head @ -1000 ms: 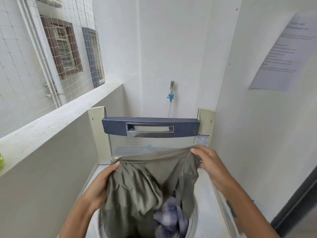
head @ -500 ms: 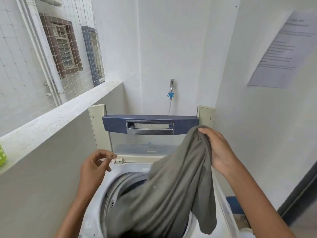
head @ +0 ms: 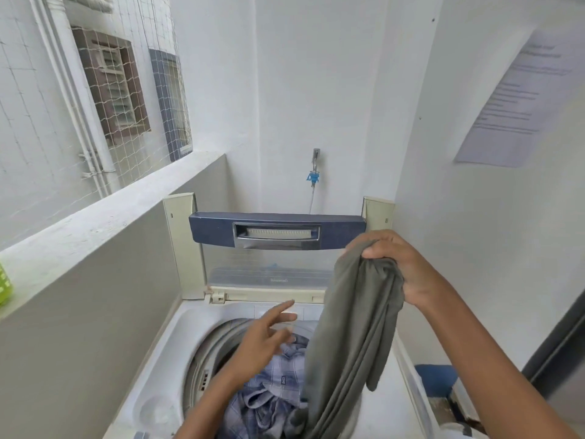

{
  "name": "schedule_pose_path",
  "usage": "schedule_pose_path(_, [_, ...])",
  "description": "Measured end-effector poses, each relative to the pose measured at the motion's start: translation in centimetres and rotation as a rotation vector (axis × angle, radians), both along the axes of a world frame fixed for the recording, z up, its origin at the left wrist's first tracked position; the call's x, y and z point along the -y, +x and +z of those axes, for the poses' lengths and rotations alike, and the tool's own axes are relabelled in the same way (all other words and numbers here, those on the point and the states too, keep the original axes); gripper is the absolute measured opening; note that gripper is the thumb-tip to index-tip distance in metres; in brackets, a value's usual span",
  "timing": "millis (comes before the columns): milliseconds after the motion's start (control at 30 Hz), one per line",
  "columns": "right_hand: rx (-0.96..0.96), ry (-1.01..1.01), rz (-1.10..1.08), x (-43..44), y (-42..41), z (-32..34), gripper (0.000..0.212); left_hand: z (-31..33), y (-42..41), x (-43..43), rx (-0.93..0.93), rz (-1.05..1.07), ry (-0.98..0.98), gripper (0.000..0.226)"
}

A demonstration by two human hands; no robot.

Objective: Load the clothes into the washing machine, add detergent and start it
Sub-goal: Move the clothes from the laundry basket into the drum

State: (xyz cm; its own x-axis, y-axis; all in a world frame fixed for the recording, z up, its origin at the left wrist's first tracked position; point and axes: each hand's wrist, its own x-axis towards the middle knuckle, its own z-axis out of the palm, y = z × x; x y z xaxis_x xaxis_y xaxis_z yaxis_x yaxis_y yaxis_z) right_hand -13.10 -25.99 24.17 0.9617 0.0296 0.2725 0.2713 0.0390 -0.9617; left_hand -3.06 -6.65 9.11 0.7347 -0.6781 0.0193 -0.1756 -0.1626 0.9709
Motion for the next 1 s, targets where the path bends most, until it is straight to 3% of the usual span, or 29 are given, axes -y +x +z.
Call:
schedule_pose_path(67, [0.046,0.023,-0.010,0.3,-0.1,0.6,0.018,-1.2,-0.2,0.8,-0.057,-0.132,0.068,0.060])
schedule_pose_path(200, [0.083,0.014,-0.069,2.1,-0.4,0.9,0.025,-2.6,-0.1,0.5,-0.110,-0.306,0.132,0.036])
schedule_pose_path(267, [0.082,-0.039,-0.121,3.2,-0.7,0.9,0.015,-2.4,0.4,-0.5,-0.137,-0.257,0.062,0.017])
schedule_pose_path(300, [0.070,-0.082,-0.151,3.5,-1.0,1.1,0.020,-1.9,0.7,-1.2,-0.162,-0.197,0.013,0.013])
schedule_pose_path(433, [0.018,-0.302,-0.192,4.9,-1.9,1.1,0.042,0.6,2.2,-4.5,-0.285,0.008,-0.226,0.021])
schedule_pose_path(500, [-0.047,-0.523,-0.215,5.4,-1.9,0.7,0.033,2.0,2.6,-5.5,-0.212,0.084,-0.292,0.021])
schedule_pose_path(600, [-0.189,-0.952,-0.244,6.1,-1.0,-1.0,0.046,4.0,2.9,-6.1,0.094,0.265,-0.304,0.017])
schedule_pose_path(700, [-0.144,-1.153,-0.361,7.3,-0.2,-3.0,0.052,4.9,3.7,-7.1,0.276,0.440,-0.283,0.023])
schedule_pose_path(867, [0.065,-1.151,-0.775,9.6,0.5,-5.1,0.024,6.3,3.7,-8.8,0.406,0.407,-0.191,0.025])
schedule_pose_path(1000, [0.046,-0.777,-0.922,8.5,0.2,-4.4,0.021,6.9,3.4,-9.3,0.276,0.328,-0.218,0.017])
